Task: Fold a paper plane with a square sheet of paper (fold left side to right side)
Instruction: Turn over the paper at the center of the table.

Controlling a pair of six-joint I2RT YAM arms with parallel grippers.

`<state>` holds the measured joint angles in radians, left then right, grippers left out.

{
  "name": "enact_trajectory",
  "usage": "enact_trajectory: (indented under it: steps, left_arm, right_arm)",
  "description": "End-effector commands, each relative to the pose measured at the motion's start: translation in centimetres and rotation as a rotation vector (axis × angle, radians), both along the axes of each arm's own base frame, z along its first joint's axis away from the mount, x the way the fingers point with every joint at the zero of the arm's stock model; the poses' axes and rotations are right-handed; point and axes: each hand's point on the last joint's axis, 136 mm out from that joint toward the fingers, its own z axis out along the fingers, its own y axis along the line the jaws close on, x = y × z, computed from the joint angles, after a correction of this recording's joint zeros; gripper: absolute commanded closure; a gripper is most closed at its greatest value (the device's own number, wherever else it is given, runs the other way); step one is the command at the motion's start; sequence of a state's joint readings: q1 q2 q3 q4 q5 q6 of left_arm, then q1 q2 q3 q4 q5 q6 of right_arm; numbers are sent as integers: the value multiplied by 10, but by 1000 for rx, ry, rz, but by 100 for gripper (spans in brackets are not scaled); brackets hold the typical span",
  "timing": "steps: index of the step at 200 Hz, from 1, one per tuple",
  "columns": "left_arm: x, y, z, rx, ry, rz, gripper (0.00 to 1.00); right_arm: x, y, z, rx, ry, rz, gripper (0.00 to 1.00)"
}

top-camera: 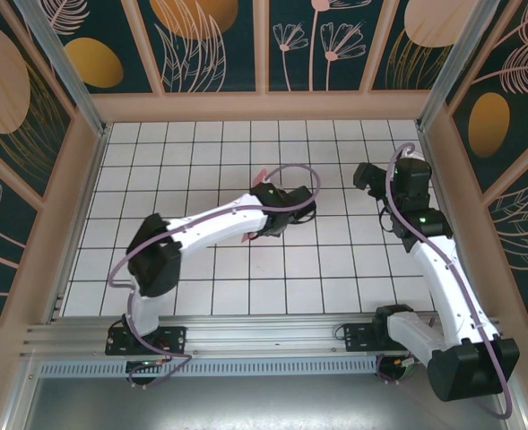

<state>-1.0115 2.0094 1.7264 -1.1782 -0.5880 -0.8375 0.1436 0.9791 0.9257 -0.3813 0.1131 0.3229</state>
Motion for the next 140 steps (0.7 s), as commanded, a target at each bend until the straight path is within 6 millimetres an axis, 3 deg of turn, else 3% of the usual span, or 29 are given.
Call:
enact_trajectory:
  steps: [1,71,140]
  left_arm:
    - [-7,34,3,189,16,62,100]
    - [-6,3,-65,241,178,32,100]
    - [8,-62,-102,22,322,-64,98]
  right_arm:
    - [-5,-7,-3,-30,3,-22,1]
    - [-8,-4,0,-23,-9,3,1]
    - [-7,4,-16,0,28,43,1]
